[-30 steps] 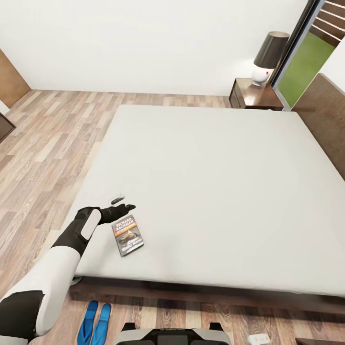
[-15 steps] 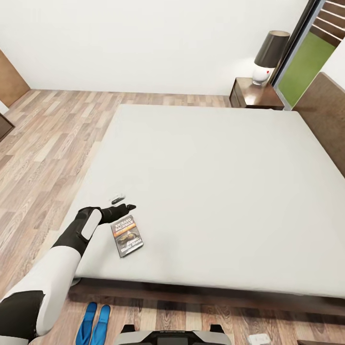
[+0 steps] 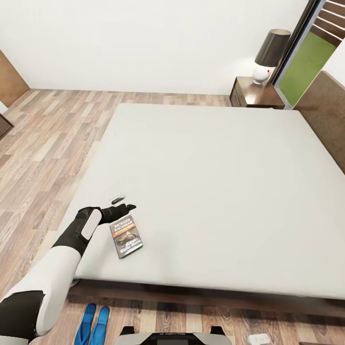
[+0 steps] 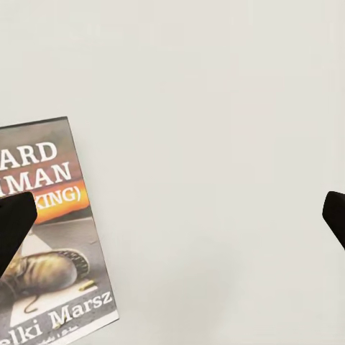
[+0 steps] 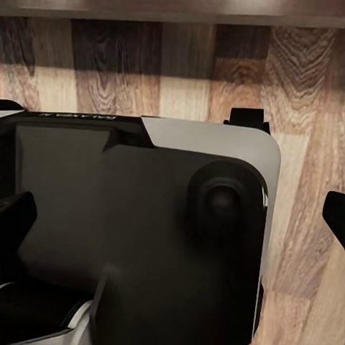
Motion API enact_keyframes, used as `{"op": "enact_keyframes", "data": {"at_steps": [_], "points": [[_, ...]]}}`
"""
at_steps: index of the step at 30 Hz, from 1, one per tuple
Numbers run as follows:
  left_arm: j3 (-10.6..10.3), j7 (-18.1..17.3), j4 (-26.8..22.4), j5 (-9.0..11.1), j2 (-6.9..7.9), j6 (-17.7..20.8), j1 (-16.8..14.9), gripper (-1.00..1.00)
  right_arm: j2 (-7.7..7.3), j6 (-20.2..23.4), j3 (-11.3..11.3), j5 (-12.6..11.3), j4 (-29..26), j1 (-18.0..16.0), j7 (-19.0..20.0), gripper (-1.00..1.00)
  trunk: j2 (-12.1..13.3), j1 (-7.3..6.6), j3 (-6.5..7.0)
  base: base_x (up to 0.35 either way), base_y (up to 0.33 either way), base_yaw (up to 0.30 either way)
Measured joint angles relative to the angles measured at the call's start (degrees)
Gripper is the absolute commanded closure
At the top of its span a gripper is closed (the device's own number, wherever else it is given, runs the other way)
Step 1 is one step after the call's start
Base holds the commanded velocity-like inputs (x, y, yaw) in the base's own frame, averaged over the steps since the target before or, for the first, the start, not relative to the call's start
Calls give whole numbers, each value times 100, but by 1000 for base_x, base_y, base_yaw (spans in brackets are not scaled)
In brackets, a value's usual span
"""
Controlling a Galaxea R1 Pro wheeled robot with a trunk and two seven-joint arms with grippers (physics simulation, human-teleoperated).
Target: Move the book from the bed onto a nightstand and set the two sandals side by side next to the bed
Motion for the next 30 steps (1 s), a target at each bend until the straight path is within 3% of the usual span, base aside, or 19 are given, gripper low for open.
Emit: {"op": "enact_keyframes", "data": {"at_steps": [30], "points": [[2, -3, 0, 6, 9, 12, 0, -100, 0, 0, 0, 0, 0, 0, 0, -100, -1205, 659, -539, 0, 0, 0]]}}
